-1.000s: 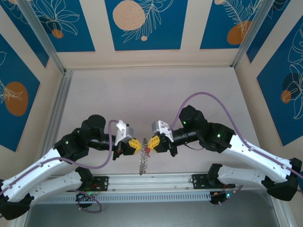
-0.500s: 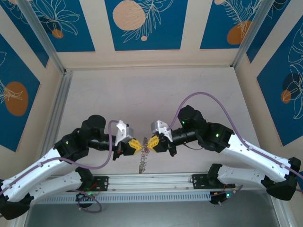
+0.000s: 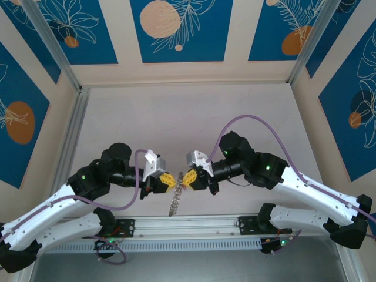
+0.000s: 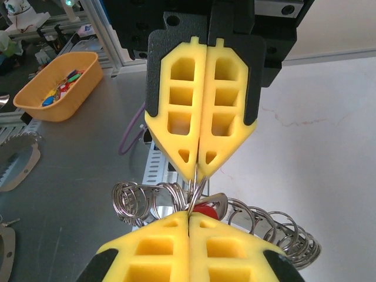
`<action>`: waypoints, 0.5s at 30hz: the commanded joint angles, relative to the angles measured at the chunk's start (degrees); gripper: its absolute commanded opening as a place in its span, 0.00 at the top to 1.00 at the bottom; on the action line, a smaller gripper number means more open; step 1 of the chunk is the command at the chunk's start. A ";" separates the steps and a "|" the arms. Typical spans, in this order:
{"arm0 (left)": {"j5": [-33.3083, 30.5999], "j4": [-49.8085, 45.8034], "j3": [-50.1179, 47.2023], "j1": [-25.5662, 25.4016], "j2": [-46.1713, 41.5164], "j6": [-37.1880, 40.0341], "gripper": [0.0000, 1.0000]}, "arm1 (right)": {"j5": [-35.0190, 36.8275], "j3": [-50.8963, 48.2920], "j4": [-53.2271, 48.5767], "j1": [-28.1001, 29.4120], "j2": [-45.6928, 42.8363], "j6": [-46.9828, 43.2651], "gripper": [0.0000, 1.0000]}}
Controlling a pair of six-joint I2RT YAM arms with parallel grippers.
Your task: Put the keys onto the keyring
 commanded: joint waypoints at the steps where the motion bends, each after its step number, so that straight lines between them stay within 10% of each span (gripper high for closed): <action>1: 0.87 1.41 1.28 -0.92 -0.47 0.68 1.00 | -1.76 -0.45 -0.79 -0.39 -1.43 -1.15 1.00; 15: 0.87 1.85 1.19 -0.94 -0.14 0.68 1.00 | -3.73 -1.27 0.10 -0.77 -1.63 -1.17 1.00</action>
